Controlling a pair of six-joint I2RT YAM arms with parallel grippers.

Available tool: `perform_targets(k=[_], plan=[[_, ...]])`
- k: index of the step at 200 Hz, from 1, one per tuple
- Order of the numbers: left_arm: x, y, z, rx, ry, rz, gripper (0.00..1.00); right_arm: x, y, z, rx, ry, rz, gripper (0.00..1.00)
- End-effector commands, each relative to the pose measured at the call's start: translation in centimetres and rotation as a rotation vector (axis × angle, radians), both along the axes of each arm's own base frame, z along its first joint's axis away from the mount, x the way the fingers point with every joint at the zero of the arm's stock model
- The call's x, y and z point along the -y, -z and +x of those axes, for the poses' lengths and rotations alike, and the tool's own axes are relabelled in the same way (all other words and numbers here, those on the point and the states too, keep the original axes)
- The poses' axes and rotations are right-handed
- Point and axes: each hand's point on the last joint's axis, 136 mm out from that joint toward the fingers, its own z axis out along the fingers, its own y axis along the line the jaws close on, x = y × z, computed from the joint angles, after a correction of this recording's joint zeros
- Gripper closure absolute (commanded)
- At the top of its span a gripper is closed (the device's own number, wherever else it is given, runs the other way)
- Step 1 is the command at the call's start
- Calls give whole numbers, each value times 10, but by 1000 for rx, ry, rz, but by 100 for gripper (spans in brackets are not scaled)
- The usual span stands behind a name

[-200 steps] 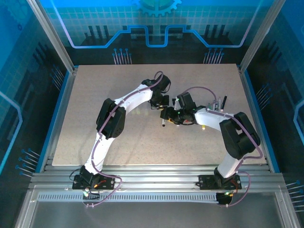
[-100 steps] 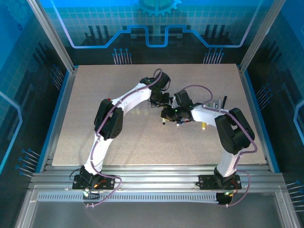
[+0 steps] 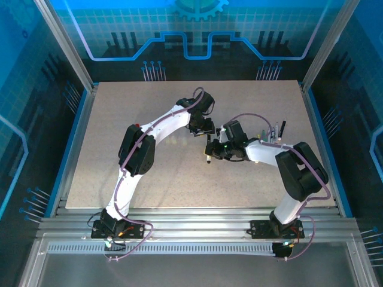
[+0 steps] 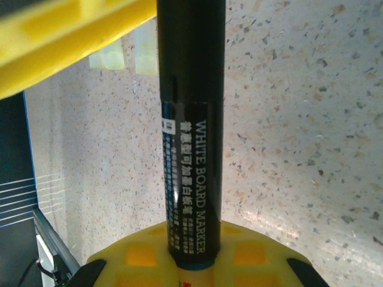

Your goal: Open the pen caps

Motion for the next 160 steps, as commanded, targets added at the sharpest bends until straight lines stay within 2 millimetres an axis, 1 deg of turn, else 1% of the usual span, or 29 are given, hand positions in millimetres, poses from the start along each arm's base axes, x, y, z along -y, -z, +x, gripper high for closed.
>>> perform_targets(k=[1,38,55,79,99,112,146,160], plan=[[0,-18,0,22,-5,-31,61,-13,-21,-2,83,-49,56,100],[-1,-12,-1,12,-10,-28,64,-19,-25,-1,90,-64,54,100],[-1,-11,0,10,-12,-29,69,-22,-23,-1,84,-72,53,100],[1,-10,0,7,-12,-36,72,-23,-18,-2,75,-65,44,100],[2,-9,1,6,-9,-39,74,-23,-16,1,73,-50,50,100],[2,-5,0,0,-5,-38,76,-26,-15,3,69,-43,62,100],[1,2,0,-15,-11,-35,78,-30,-12,11,64,-15,89,100],[1,3,0,-15,-11,-31,81,-33,-12,12,62,-11,100,100]])
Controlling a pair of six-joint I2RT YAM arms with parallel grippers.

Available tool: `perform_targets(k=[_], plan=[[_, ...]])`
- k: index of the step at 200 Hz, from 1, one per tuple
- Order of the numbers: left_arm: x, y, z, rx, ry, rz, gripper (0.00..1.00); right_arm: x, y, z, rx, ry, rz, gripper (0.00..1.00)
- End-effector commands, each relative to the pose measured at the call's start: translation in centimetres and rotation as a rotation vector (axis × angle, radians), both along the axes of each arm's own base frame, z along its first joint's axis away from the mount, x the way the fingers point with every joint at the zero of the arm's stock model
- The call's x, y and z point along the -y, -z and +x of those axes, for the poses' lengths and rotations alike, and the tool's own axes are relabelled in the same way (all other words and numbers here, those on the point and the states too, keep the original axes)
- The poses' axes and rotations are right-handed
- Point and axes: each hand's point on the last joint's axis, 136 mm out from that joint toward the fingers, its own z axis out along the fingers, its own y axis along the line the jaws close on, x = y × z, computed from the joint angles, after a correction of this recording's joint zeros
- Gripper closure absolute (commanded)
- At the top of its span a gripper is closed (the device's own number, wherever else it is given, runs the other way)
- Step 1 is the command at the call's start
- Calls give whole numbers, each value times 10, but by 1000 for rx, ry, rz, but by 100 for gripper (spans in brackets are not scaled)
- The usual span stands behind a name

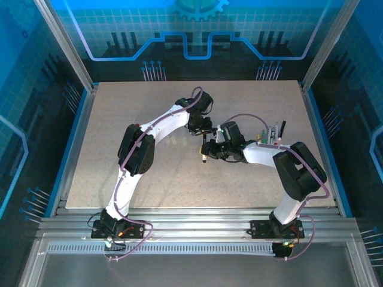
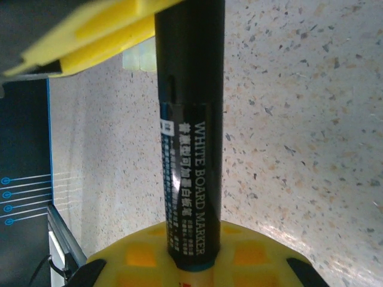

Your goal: Open the pen caps

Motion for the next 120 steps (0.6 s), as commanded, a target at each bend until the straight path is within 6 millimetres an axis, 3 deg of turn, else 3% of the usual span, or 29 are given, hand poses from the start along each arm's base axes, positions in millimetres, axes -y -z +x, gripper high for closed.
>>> perform_targets(k=[1,120], plan=[[4,1,-5,-21,2,-27,81,-14,-7,9,17,3,47,100],[0,6,-8,-30,-4,-5,74,-13,-8,10,6,17,51,100]])
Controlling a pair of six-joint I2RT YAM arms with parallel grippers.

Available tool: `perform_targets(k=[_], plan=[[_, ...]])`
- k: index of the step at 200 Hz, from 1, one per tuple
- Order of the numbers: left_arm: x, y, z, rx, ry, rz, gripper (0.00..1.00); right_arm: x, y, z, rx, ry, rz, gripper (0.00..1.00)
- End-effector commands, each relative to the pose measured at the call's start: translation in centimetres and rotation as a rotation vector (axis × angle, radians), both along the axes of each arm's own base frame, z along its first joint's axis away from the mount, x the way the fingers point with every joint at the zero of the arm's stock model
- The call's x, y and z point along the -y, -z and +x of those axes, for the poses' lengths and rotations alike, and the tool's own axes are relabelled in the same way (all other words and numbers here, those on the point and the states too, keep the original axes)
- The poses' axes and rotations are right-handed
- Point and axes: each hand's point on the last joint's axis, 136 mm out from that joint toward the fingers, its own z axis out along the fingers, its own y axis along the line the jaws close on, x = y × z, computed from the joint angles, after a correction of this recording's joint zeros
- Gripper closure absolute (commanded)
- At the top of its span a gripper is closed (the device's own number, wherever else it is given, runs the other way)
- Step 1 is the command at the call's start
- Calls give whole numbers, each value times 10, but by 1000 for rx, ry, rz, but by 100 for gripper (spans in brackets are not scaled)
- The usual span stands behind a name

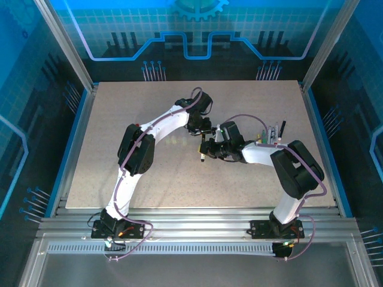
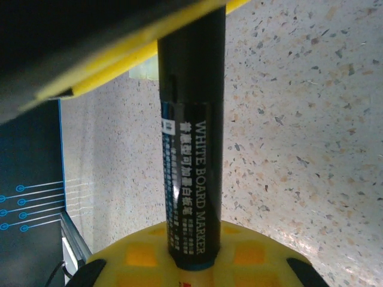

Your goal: Open the pen caps

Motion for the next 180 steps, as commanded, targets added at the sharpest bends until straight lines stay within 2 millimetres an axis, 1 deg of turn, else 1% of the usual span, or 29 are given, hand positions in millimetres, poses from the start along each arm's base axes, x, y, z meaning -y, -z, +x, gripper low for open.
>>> perform_targets(k=[1,28,30,32,50,60,78,95,114,116,118,140,157,173,180], plan=[[3,1,-8,-27,3,-16,74,-7,-8,6,20,-4,14,100],[3,1,-9,-29,6,-14,75,-7,-6,4,13,-9,9,100],[2,2,-9,-28,6,-12,75,-10,-13,9,29,-10,19,100],[2,2,-9,-29,4,-11,75,-11,-15,10,33,-11,22,100],[1,4,-9,-31,5,-9,77,-12,-14,10,28,-14,24,100],[1,6,-9,-33,4,-10,81,-12,-13,9,24,-13,24,100],[1,8,-7,-38,-2,-14,100,-12,-15,8,24,-15,29,100],[-2,8,-1,-35,-19,-17,100,-13,-16,1,17,-30,24,100],[-8,6,10,-16,-42,-9,100,-16,-20,-12,8,-65,13,100],[-8,5,12,-13,-46,-8,100,-13,-13,-19,-9,-70,3,100],[-9,4,14,-9,-49,-7,100,-12,-11,-23,-16,-76,-2,100],[-22,-6,34,19,-90,6,100,-9,-7,-56,-52,-142,-45,100],[-28,-11,49,32,-114,2,100,-5,-3,-85,-81,-194,-80,100],[-29,-17,59,39,-121,-5,100,2,-1,-107,-96,-228,-126,100],[-29,-18,62,43,-124,-7,100,6,-2,-112,-95,-238,-143,100]])
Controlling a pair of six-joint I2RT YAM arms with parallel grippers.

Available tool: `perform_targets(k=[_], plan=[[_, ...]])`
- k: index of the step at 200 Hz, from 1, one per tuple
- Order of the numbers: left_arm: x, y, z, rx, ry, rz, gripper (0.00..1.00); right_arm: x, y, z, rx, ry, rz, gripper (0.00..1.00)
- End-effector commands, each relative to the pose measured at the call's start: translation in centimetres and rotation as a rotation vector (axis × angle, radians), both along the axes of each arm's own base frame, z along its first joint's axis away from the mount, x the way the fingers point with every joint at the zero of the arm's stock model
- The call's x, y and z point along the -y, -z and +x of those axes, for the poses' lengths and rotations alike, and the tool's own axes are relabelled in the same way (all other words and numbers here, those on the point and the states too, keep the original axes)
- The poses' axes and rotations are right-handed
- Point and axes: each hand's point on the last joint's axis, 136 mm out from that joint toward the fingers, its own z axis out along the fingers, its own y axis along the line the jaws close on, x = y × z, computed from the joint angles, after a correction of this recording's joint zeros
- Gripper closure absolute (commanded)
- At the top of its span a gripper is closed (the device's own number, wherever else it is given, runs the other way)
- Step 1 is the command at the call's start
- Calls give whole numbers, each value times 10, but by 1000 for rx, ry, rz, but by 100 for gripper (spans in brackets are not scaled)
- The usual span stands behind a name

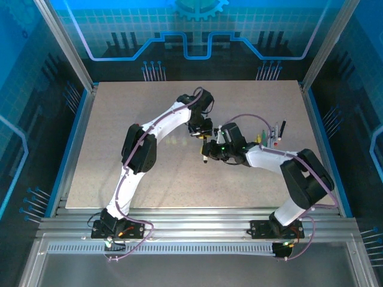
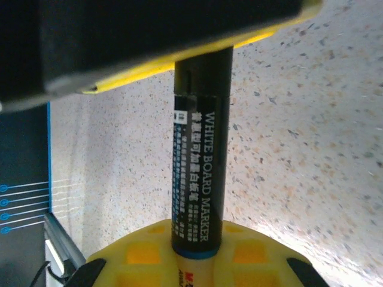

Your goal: Open the pen caps

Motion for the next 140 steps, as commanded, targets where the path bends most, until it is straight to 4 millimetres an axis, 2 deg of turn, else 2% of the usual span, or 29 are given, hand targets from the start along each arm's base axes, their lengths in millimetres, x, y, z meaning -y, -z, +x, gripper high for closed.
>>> perform_targets(k=[1,26,51,78,91,102,116,128,140], plan=[[-32,-11,77,184,-146,17,100,-4,16,-92,-152,-244,-73,100],[-29,-13,83,191,-152,8,100,2,10,-100,-157,-261,-95,100],[-30,-18,91,218,-173,5,100,-4,6,-108,-179,-278,-70,100],[-27,-23,105,242,-191,-7,100,-10,8,-127,-204,-320,-80,100],[-28,-25,115,255,-208,-19,100,-17,4,-143,-216,-360,-47,100],[-32,-28,124,267,-229,-30,100,-23,-3,-164,-227,-414,-20,100],[-37,-35,133,278,-252,-51,100,-20,-11,-189,-221,-454,-27,100],[-41,-41,136,292,-258,-53,100,-11,-17,-200,-213,-446,-18,100],[-42,-43,134,294,-258,-52,100,-3,-25,-199,-189,-422,-7,100]])
